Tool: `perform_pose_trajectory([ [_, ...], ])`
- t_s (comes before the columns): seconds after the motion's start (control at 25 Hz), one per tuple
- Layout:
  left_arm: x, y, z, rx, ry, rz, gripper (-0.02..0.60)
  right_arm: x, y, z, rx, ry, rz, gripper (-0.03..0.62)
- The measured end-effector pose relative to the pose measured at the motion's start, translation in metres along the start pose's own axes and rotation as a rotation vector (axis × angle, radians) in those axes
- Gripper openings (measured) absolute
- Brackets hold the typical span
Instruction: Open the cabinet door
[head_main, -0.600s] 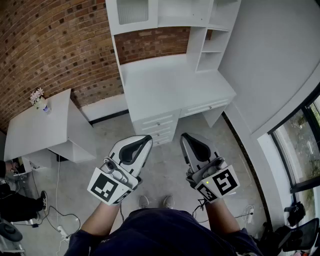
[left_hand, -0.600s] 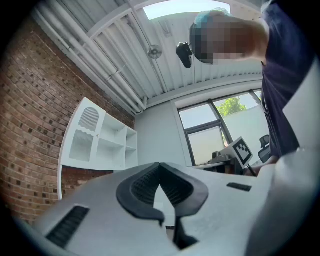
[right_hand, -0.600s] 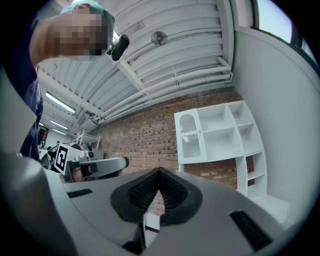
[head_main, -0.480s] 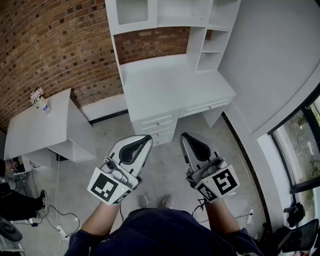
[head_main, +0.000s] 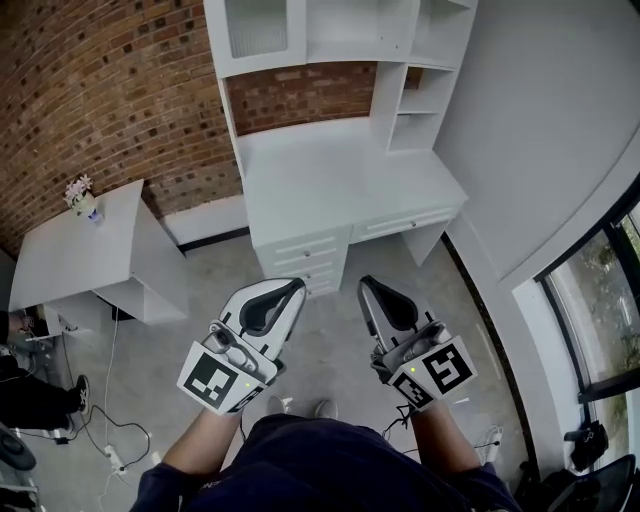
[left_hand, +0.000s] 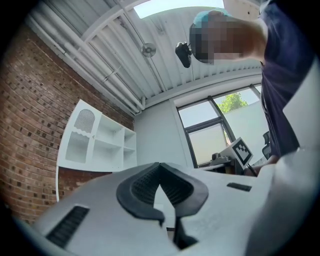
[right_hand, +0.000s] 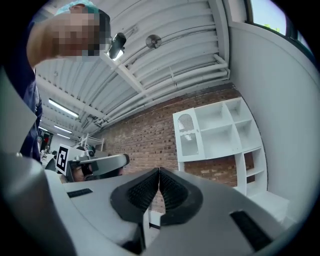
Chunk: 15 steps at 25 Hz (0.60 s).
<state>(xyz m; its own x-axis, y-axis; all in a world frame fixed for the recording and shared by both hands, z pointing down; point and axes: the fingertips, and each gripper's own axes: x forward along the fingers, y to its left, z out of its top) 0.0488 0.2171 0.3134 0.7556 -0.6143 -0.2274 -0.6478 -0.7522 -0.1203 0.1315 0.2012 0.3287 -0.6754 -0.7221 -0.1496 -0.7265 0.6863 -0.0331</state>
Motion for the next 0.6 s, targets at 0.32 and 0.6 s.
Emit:
perform_pose_trajectory([
  [0.32, 0.013, -0.018, 0.001, 0.026, 0.012, 0.022, 0.006, -0.023, -0.016, 0.01, 0.024, -0.04, 0.021, 0.025],
  [0.6, 0.023, -0.019, -0.005, 0.033, 0.018, 0.022, 0.006, -0.028, -0.026, 0.01, 0.028, -0.052, 0.029, 0.025],
])
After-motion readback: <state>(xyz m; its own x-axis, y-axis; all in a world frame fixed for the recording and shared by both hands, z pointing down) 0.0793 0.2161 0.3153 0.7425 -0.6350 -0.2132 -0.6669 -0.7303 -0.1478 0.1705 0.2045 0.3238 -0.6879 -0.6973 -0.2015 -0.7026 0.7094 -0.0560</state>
